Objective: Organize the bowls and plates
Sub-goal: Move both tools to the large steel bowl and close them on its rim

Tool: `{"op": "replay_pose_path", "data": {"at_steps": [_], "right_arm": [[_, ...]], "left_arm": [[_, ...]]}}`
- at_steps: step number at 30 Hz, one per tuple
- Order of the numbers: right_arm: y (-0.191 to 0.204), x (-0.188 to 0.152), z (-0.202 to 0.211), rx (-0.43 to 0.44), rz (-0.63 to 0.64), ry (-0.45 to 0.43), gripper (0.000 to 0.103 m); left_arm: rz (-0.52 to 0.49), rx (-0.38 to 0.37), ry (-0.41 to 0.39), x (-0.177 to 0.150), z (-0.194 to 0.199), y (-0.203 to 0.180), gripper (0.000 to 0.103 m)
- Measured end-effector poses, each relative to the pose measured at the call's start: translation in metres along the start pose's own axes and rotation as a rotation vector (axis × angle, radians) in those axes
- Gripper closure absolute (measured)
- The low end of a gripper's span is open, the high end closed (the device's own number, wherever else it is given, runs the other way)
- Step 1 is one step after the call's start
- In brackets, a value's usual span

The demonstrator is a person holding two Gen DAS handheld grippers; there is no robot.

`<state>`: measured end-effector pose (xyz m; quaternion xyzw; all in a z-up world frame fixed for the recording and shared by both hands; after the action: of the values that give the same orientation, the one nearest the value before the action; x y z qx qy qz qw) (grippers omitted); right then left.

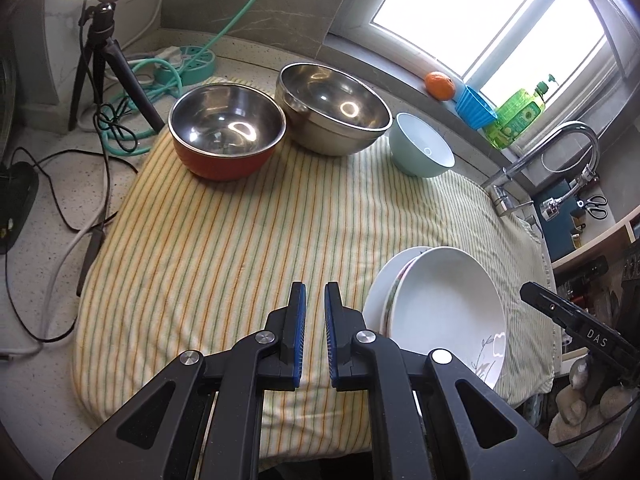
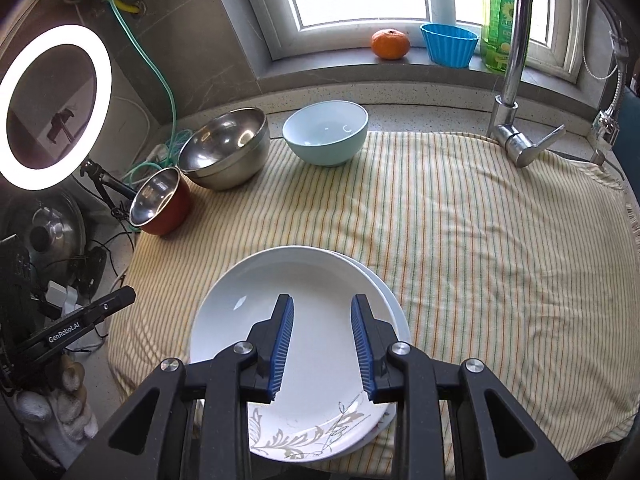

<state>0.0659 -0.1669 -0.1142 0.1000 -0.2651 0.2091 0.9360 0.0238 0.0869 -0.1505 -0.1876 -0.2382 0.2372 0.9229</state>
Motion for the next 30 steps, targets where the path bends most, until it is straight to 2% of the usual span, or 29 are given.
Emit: {"op": "replay_pose_path", "data": {"at_steps": [8,13,18,24,30], "right_arm": [[0.022,0.053,0.013,0.092,0.063,-0.06,0.076],[0.025,0.089,0.008,0.155,0.118,-0.059,0.076],[0.023,0.129,0.002,0.166,0.201,-0.066,0.076],[0.013,0.168,-0.026,0.203,0.254,-0.044,0.076],[0.002,0.196,-0.068,0.259,0.251,-0.004,0.076]], "left_arm": [[0.022,0.008,-0.065,0.026,0.009,-0.003,0.096],[0.057,-0.005,-0.1,0.046,0.008,-0.016,0.096],[0.079,-0.004,-0.142,0.071,0.003,-0.031,0.094],[0.142,0.018,-0.157,0.098,-0.018,-0.034,0.094],[0.181,0.043,-0.167,0.121,-0.037,-0.035,0.094]]}}
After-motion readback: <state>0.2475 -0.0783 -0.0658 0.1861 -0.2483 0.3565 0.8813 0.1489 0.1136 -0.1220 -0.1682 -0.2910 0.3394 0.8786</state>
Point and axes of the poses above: each gripper's, at about its wrist camera, not at the fingertips, and z roughly against the way its jaws point, y to its left, x to its top, the point moved 6 cm from there along -z, roughly the way its jaws point, and after that the axes turned 14 degrees about z, right-handed, at the moved point
